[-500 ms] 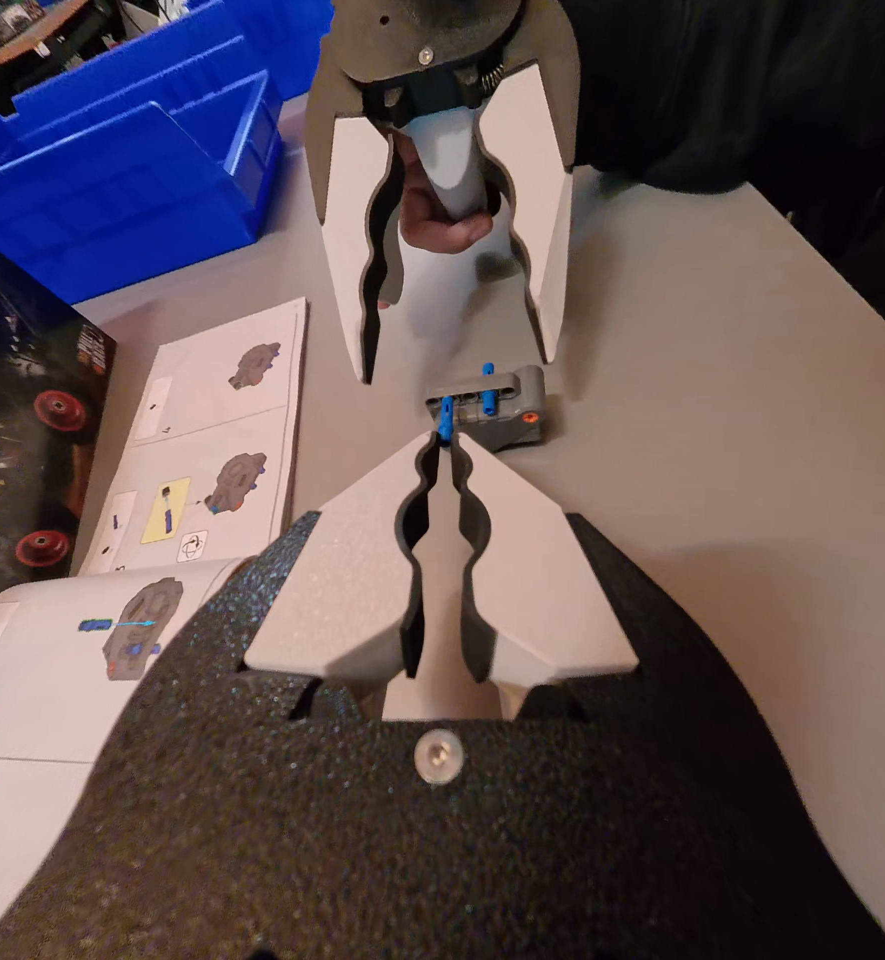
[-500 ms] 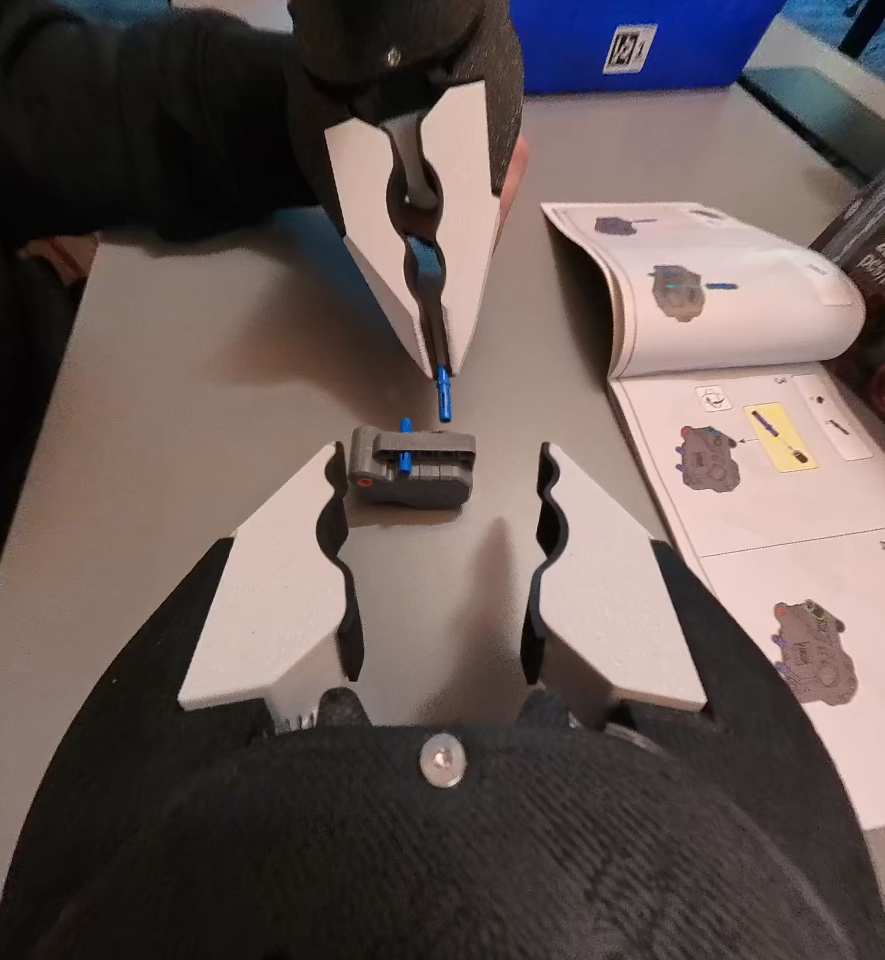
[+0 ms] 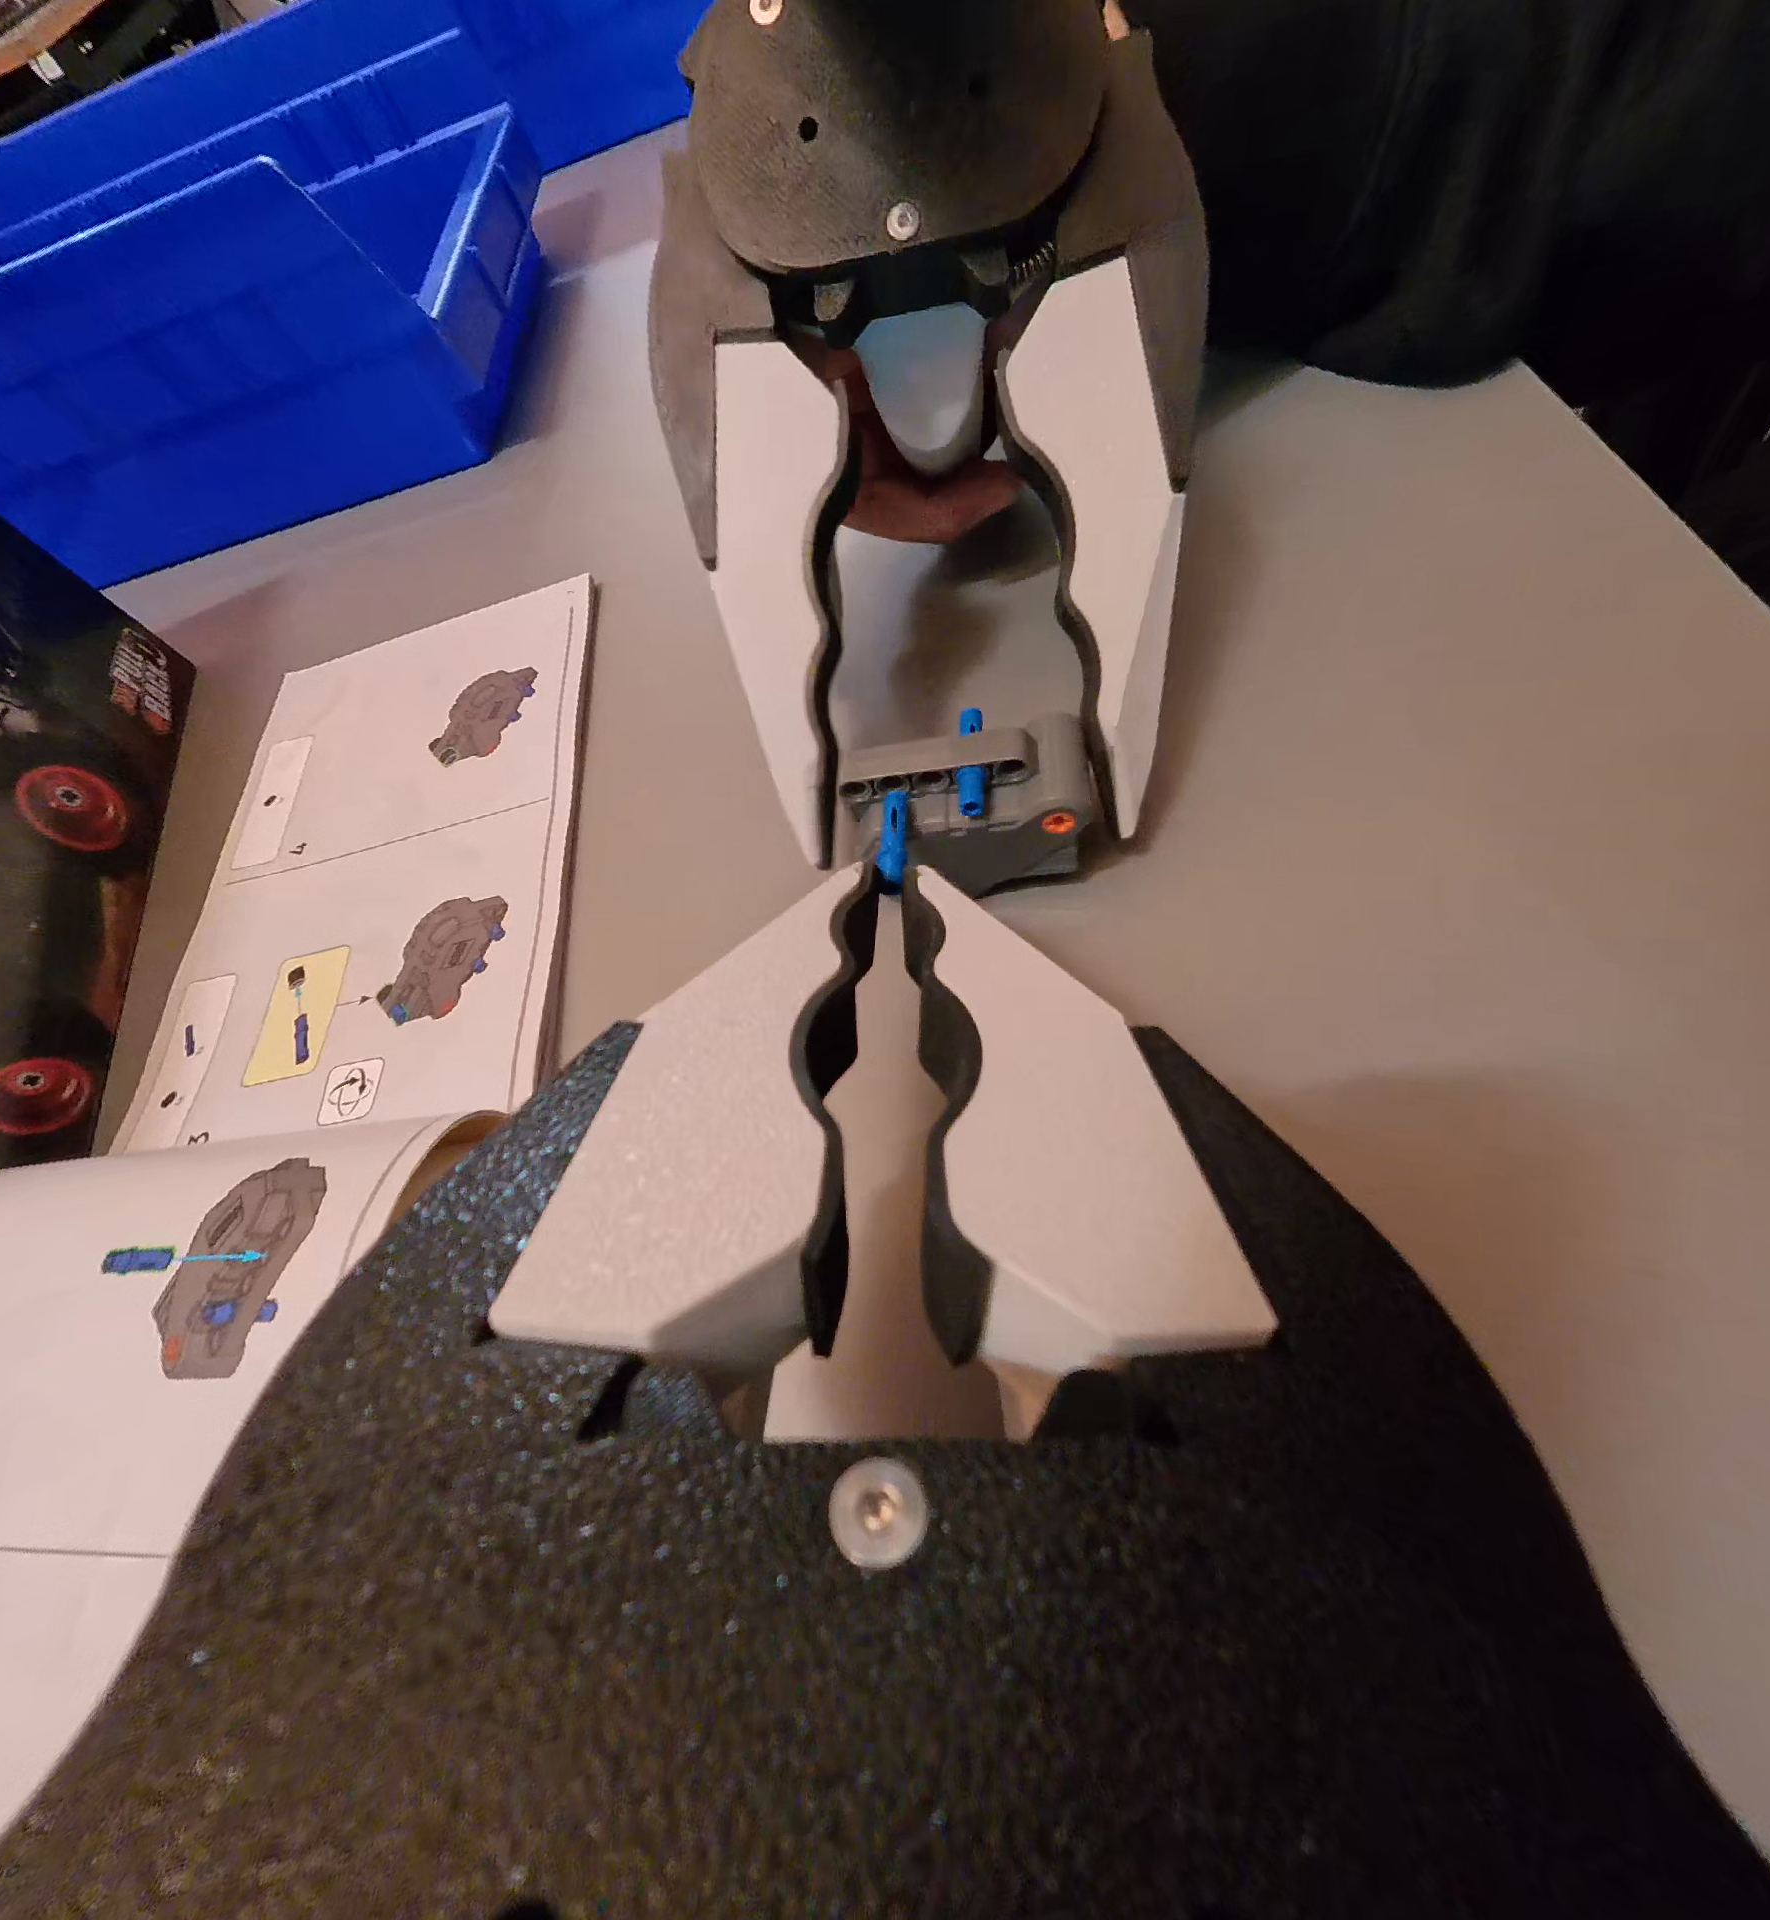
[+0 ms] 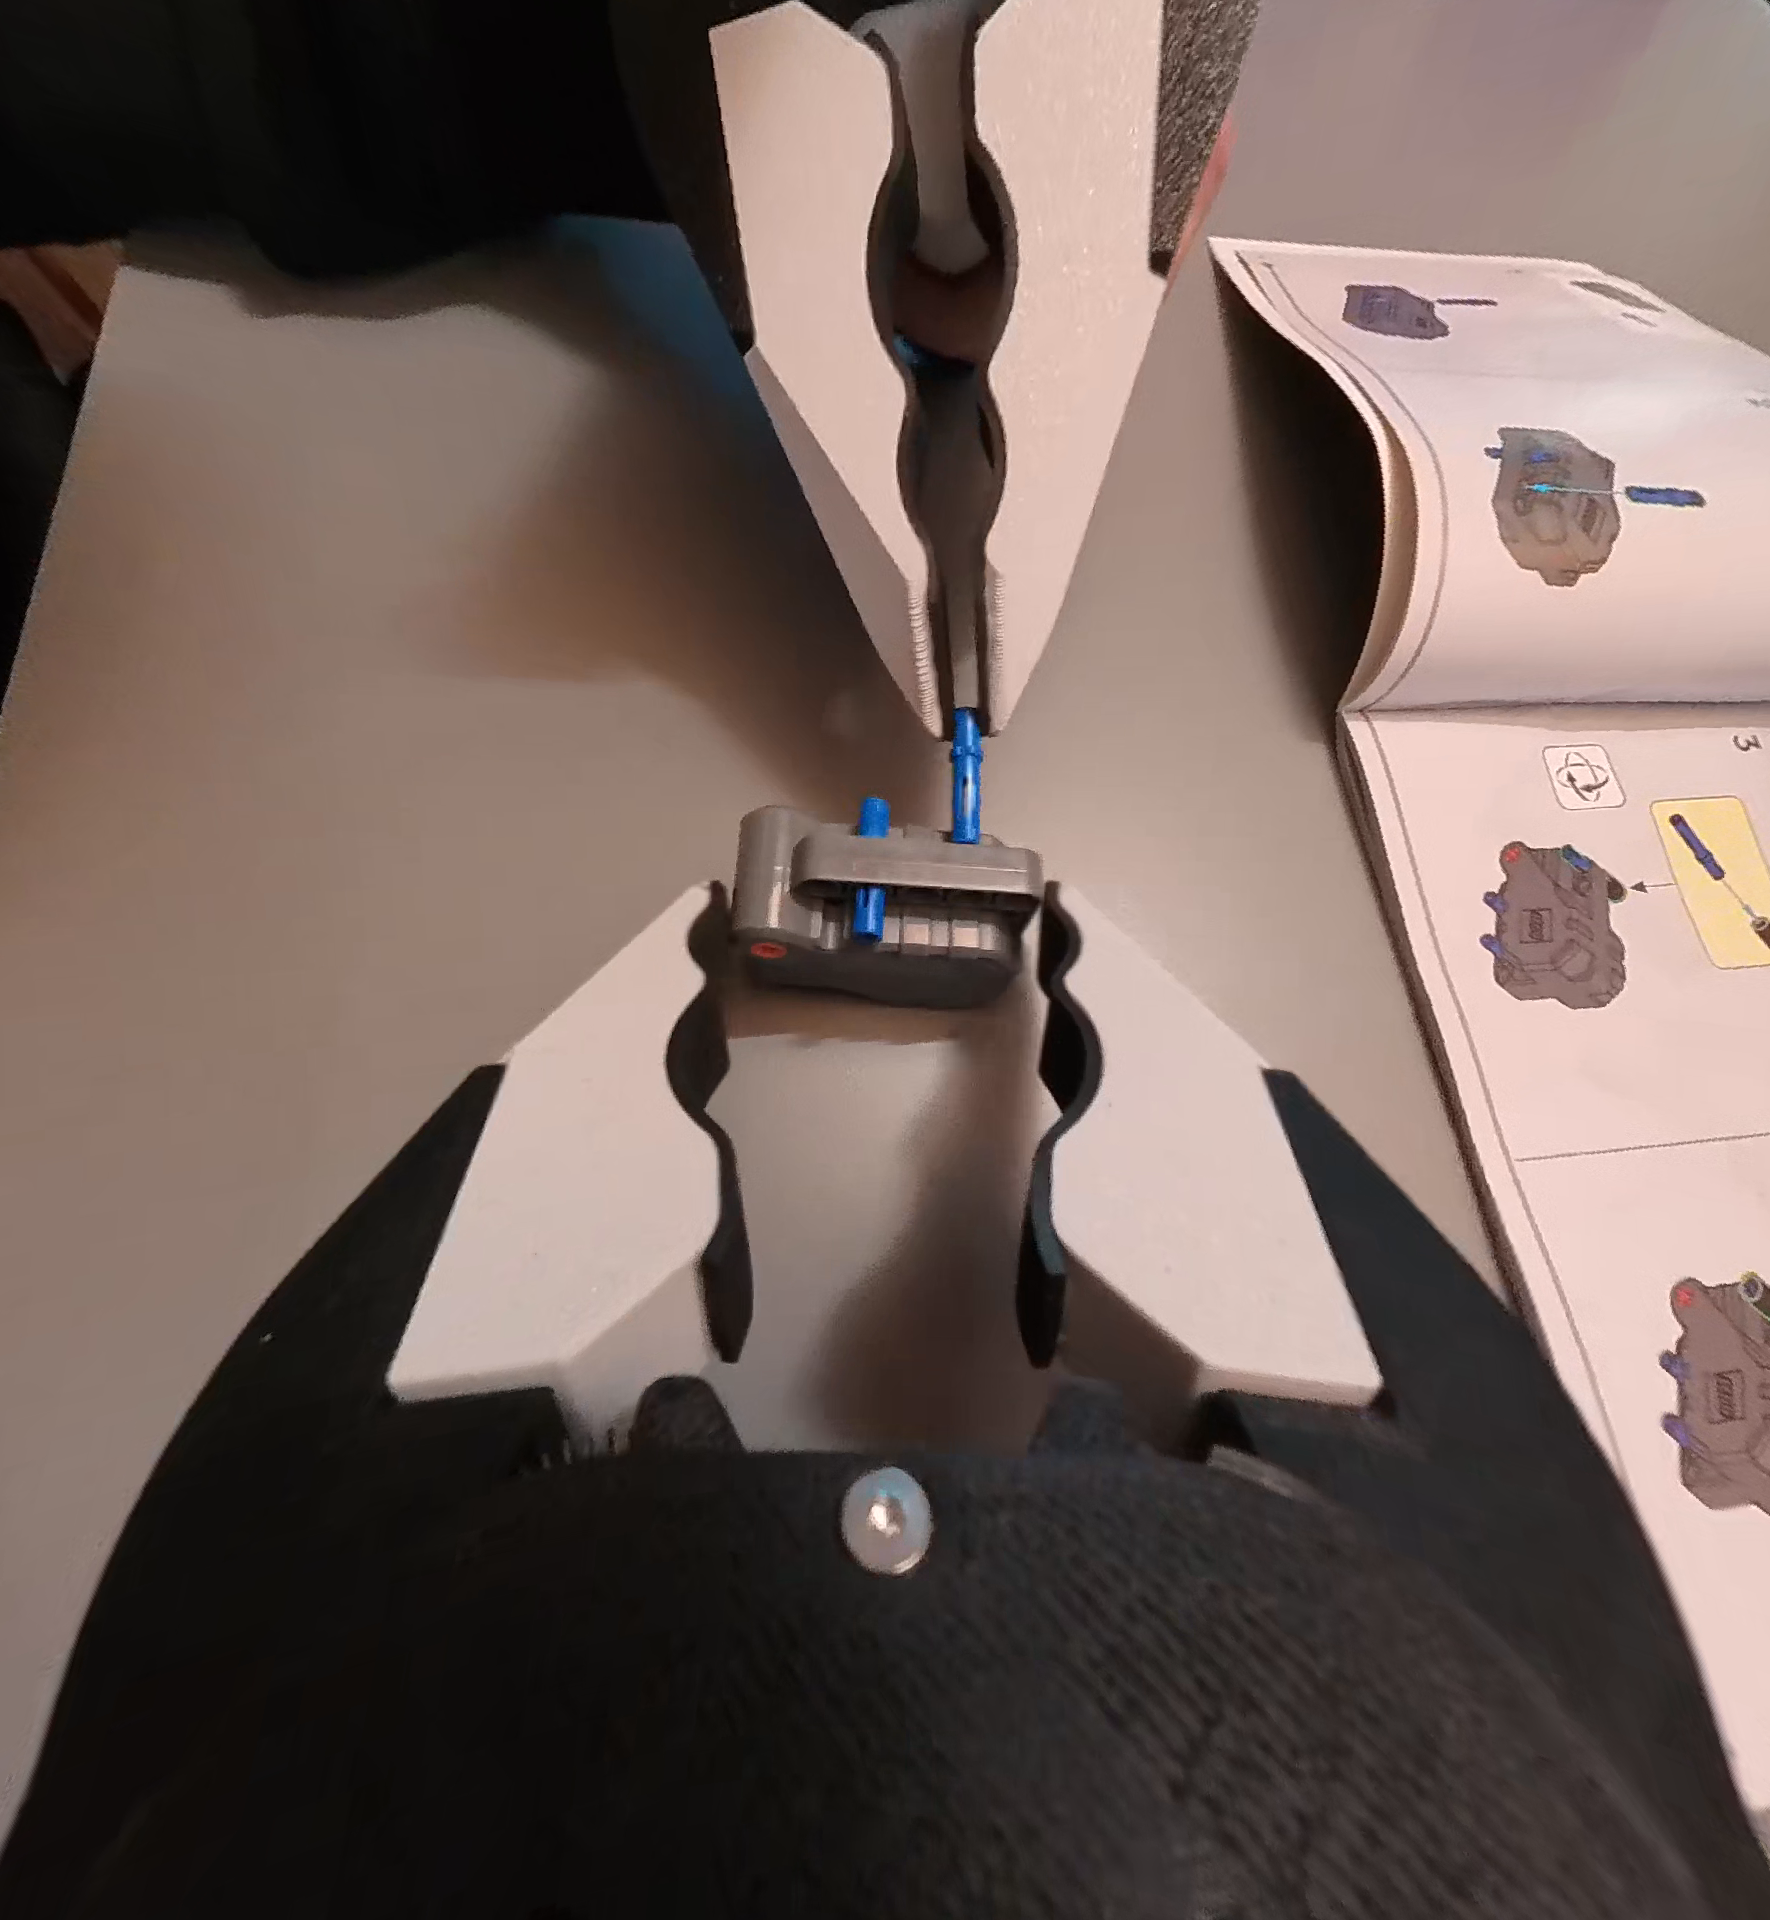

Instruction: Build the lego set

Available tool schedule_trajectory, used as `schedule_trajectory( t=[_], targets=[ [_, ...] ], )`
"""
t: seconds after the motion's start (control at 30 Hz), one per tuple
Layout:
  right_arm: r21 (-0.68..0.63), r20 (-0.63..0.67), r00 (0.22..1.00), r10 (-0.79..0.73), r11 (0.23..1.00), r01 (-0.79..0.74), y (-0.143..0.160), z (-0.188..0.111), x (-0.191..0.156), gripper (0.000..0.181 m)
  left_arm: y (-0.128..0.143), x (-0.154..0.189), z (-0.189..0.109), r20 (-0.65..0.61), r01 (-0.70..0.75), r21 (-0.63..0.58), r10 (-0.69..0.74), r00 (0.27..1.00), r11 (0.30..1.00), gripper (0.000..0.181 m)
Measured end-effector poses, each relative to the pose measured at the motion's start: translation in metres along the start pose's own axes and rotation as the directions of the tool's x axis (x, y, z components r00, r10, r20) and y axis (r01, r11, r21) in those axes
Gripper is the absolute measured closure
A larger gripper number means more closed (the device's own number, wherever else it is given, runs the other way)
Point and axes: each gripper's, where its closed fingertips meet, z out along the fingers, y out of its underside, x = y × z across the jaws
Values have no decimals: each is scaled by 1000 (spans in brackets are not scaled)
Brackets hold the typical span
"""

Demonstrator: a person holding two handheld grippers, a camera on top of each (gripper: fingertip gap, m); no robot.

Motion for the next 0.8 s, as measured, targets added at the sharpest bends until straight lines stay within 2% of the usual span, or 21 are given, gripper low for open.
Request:
schedule_trajectory(
  t=[0.8],
  targets=[
    [-3, 19, 1000, 7, 1000, -7, 0, 1, -1, 125, 3, -2, 1, 42, -3, -26, 5, 999, 1000, 180]
  ],
)
